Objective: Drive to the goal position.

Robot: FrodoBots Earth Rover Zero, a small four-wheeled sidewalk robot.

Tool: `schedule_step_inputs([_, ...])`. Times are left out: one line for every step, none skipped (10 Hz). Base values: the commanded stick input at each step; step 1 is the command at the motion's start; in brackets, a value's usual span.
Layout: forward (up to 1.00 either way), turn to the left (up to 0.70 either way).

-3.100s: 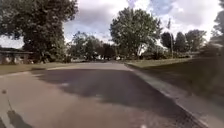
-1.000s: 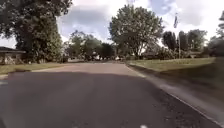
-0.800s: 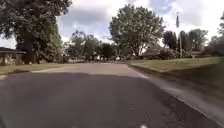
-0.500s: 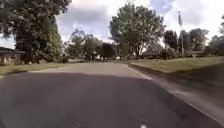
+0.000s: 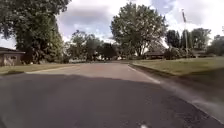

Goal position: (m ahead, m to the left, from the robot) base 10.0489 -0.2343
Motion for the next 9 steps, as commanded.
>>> schedule_step_inputs([1.0,0.0])
schedule_step_inputs([1.0,0.26])
schedule_step_inputs([1.0,0.38])
schedule_step_inputs([1.0,0.14])
schedule_step_inputs([1.0,0.02])
schedule_step_inputs([1.0,0.01])
schedule_step_inputs([1.0,0.0])
schedule_step_inputs([1.0,0.0])
schedule_step_inputs([1.0,0.0])
